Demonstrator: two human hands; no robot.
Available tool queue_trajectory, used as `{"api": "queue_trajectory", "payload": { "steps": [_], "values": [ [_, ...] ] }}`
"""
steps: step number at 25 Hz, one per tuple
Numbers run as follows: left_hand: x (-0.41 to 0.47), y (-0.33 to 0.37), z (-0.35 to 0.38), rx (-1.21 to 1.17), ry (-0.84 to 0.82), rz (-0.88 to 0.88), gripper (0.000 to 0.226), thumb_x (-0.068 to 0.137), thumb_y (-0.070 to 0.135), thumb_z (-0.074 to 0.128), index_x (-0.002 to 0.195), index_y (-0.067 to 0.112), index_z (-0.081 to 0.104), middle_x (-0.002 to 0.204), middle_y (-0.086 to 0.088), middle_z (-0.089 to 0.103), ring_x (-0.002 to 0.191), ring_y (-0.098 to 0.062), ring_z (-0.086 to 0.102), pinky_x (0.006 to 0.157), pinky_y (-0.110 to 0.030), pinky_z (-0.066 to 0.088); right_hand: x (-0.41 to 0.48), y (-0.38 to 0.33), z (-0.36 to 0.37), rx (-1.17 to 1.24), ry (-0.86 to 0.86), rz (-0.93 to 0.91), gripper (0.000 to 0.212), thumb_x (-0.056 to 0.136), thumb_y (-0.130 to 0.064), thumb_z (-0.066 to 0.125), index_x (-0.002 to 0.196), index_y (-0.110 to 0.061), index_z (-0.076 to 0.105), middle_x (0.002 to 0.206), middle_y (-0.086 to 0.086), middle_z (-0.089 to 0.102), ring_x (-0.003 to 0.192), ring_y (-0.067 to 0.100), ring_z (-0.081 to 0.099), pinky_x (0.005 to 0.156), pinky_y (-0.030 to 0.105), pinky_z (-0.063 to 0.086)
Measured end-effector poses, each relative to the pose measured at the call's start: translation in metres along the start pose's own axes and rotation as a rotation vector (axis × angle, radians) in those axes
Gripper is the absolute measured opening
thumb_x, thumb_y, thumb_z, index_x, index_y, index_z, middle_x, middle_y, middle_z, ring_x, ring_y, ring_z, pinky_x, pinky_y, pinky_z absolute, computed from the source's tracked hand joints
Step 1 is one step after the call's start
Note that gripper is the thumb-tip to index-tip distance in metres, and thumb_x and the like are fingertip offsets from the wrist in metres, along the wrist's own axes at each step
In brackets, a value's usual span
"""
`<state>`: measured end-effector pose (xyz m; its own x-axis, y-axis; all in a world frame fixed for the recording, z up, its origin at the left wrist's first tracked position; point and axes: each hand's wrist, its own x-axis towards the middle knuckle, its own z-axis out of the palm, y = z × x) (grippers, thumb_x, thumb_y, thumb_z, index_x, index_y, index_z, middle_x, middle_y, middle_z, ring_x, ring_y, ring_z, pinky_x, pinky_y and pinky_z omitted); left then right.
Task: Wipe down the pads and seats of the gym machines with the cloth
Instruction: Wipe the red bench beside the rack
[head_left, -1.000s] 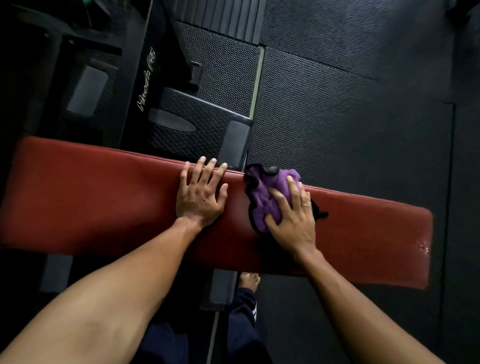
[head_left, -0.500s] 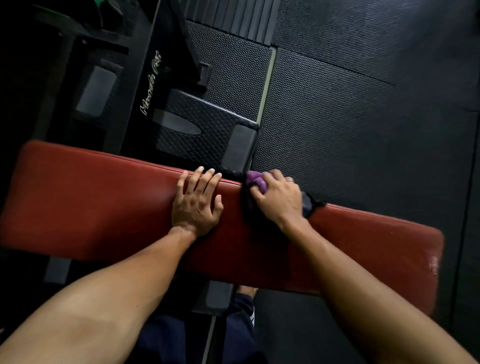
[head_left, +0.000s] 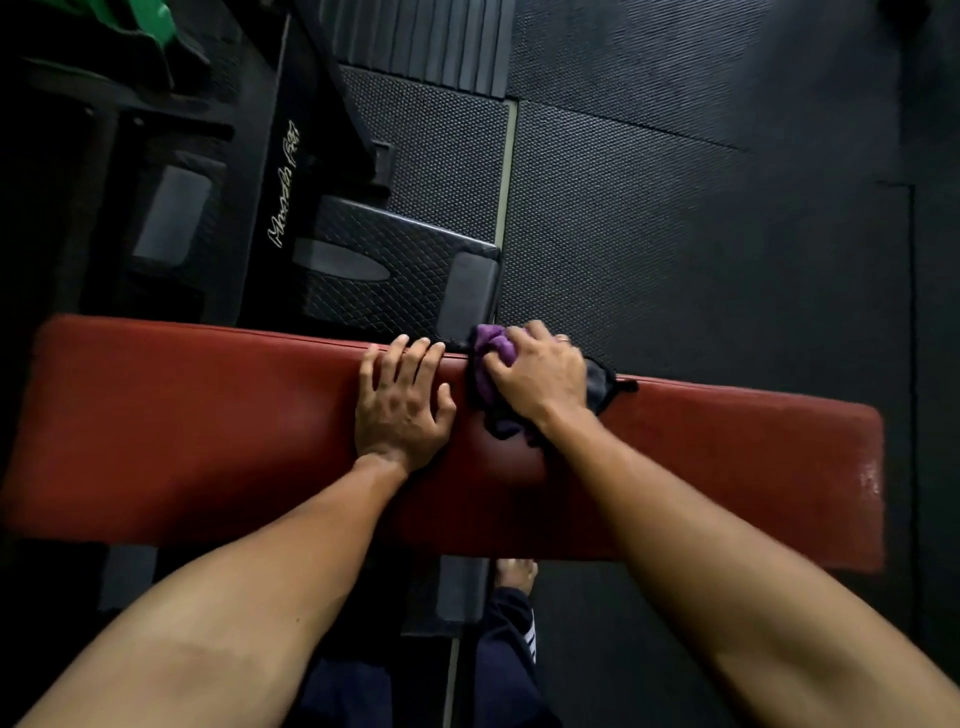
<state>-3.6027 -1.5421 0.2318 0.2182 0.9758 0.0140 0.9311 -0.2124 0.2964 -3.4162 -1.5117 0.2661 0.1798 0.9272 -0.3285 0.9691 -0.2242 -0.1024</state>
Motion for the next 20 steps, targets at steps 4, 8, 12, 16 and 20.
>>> {"api": "queue_trajectory", "payload": {
  "steps": [4, 8, 12, 16, 20],
  "values": [
    [-0.001, 0.001, 0.002, 0.004, -0.008, 0.008, 0.056, 0.09, 0.038, 0.044, 0.141, 0.017, 0.053, 0.143, -0.004, 0.054, 0.138, -0.029, 0.042, 0.121, -0.051, 0.017, -0.015, 0.054, 0.008, 0.012, 0.203, 0.21, 0.049, 0.08, -0.055, 0.04, 0.104, -0.024, 0.069, 0.116, 0.003, 0.061, 0.104, 0.035, 0.057, 0.101, 0.047, 0.04],
    [-0.001, -0.002, 0.006, 0.004, 0.004, 0.009, 0.055, 0.09, 0.038, 0.043, 0.139, 0.016, 0.054, 0.142, -0.004, 0.054, 0.137, -0.03, 0.043, 0.121, -0.051, 0.015, -0.016, -0.012, 0.03, 0.132, 0.303, 0.302, 0.048, 0.085, -0.054, 0.043, 0.112, -0.026, 0.071, 0.136, 0.004, 0.056, 0.129, 0.041, 0.045, 0.117, 0.053, 0.027],
    [-0.002, -0.003, 0.008, 0.017, 0.015, 0.054, 0.056, 0.091, 0.038, 0.041, 0.141, 0.015, 0.052, 0.144, -0.005, 0.054, 0.136, -0.03, 0.043, 0.119, -0.054, 0.019, -0.084, -0.026, 0.059, 0.206, 0.465, 0.046, 0.045, 0.093, -0.046, 0.056, 0.135, -0.032, 0.063, 0.154, 0.009, 0.043, 0.148, 0.045, 0.024, 0.122, 0.054, 0.023],
    [-0.006, -0.006, 0.009, -0.011, 0.006, 0.097, 0.057, 0.096, 0.04, 0.039, 0.146, 0.014, 0.046, 0.15, -0.006, 0.047, 0.141, -0.032, 0.037, 0.119, -0.058, 0.014, -0.133, 0.039, 0.078, 0.023, 0.5, 0.014, 0.047, 0.091, -0.036, 0.059, 0.138, -0.032, 0.059, 0.16, 0.011, 0.036, 0.149, 0.046, 0.026, 0.118, 0.062, 0.027],
    [-0.004, -0.009, 0.012, 0.062, -0.037, 0.24, 0.063, 0.098, 0.039, 0.032, 0.148, 0.003, 0.039, 0.151, -0.013, 0.044, 0.142, -0.033, 0.036, 0.118, -0.065, 0.009, -0.092, 0.042, 0.067, 0.114, 0.503, 0.368, 0.048, 0.089, -0.041, 0.05, 0.135, -0.03, 0.061, 0.157, 0.014, 0.038, 0.146, 0.051, 0.027, 0.109, 0.07, 0.034]
  ]
}}
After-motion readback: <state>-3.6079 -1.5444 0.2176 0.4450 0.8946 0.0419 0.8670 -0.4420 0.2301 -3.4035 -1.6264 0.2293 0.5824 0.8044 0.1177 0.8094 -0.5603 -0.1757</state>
